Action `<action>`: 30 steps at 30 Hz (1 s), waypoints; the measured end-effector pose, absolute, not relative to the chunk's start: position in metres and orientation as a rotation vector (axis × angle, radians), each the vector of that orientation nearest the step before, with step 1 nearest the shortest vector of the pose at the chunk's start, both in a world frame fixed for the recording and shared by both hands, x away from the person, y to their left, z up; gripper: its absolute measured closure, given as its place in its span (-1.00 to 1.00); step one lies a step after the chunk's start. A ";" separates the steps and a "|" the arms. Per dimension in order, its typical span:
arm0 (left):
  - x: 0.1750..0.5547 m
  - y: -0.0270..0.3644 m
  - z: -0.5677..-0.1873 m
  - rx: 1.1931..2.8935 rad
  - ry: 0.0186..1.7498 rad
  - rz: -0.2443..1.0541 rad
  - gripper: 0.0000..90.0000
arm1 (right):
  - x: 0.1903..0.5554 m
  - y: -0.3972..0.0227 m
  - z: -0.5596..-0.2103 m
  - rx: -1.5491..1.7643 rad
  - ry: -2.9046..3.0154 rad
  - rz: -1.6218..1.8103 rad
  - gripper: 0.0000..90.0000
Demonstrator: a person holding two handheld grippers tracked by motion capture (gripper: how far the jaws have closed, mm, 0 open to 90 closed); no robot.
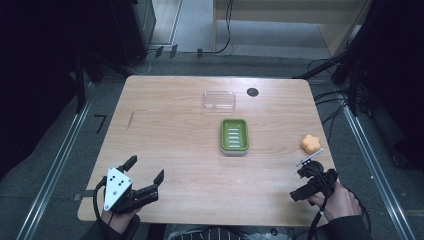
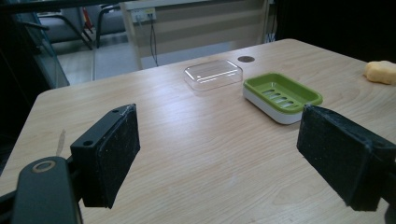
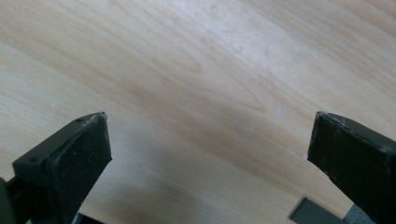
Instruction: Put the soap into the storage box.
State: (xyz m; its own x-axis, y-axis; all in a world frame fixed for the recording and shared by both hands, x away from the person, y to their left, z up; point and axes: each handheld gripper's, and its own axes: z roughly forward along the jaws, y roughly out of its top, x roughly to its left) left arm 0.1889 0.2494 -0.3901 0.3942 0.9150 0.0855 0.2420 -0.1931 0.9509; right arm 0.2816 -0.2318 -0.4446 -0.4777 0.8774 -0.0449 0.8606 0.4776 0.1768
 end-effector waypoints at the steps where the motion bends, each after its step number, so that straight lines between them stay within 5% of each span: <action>1: 0.189 0.250 -0.390 1.678 1.034 0.866 -0.70 | 0.283 -0.233 -0.445 1.535 2.586 0.196 -1.00; 30: 0.190 0.249 -0.390 1.683 1.028 0.865 -0.70 | 0.327 -0.250 -0.437 1.611 2.512 0.213 -1.00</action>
